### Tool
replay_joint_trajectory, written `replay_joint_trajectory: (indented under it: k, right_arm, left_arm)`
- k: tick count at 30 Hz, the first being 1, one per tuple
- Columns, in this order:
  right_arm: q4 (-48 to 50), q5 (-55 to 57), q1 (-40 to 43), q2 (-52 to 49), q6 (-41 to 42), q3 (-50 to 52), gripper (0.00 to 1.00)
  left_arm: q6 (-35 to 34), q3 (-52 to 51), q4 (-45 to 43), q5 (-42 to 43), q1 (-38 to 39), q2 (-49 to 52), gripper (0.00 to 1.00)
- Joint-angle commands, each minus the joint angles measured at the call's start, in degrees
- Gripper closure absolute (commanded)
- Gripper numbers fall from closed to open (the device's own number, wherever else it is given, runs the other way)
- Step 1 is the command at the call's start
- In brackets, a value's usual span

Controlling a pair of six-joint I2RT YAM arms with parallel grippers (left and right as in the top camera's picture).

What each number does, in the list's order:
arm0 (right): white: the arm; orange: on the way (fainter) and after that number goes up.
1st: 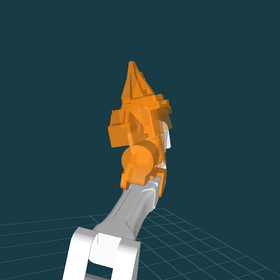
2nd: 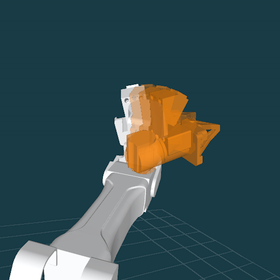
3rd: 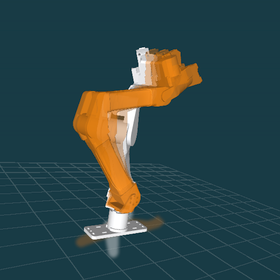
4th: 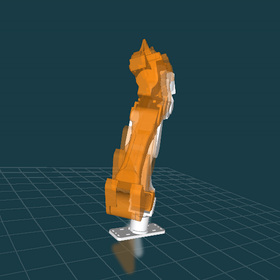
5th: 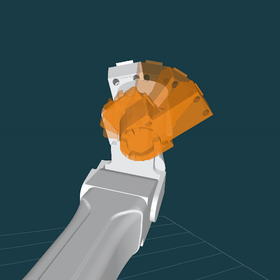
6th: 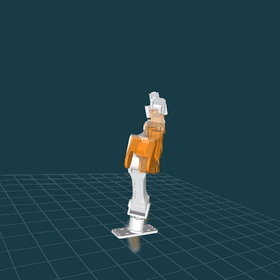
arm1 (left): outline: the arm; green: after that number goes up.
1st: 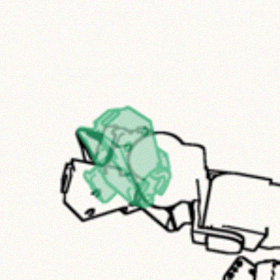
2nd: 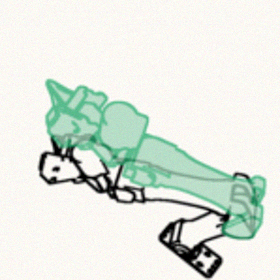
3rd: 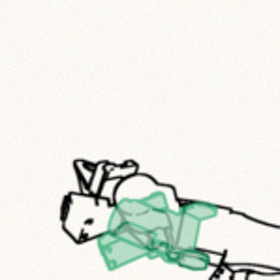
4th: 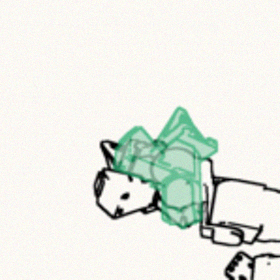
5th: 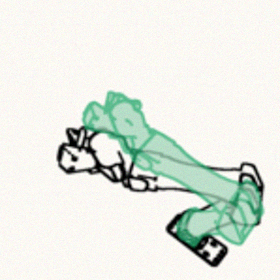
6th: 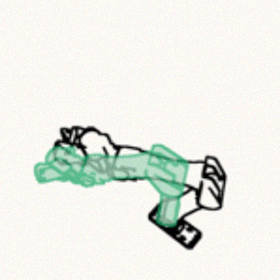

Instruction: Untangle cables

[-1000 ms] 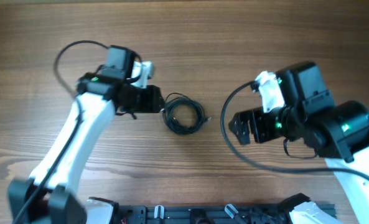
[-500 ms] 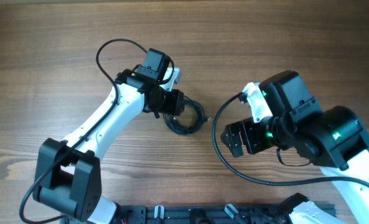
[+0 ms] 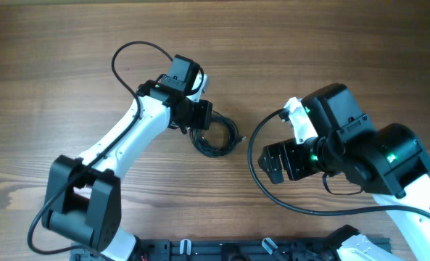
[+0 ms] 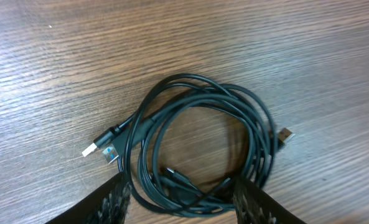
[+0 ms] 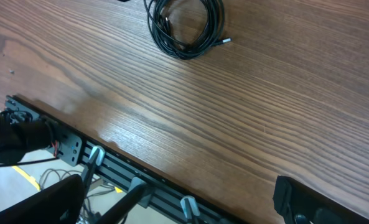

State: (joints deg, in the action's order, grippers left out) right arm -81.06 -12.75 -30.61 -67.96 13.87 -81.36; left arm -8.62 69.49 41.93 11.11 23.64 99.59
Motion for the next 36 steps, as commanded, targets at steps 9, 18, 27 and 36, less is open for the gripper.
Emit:
replay_joint_trajectory:
  k: [9, 18, 27, 36]
  right_arm:
    - [-0.2, 1.2, -0.3, 0.2, 1.1, 0.5, 0.00]
    - [0.6, 1.2, -0.3, -0.1, 0.9, 0.5, 0.00]
    - [1.4, 1.2, -0.3, -4.1, 0.2, 0.5, 0.00]
    - [2.8, 1.2, -0.3, -5.2, 0.2, 0.5, 0.00]
  left_arm:
    - [-0.9, -0.2, -1.3, -0.8, 0.4, 5.7, 0.44]
    - [-2.3, 0.1, -0.8, -0.5, 0.4, 5.0, 0.45]
    - [-2.3, 4.7, 1.3, -0.5, 0.4, -2.0, 0.44]
    - [-2.3, 4.4, 1.4, -2.9, 0.7, -1.5, 0.44]
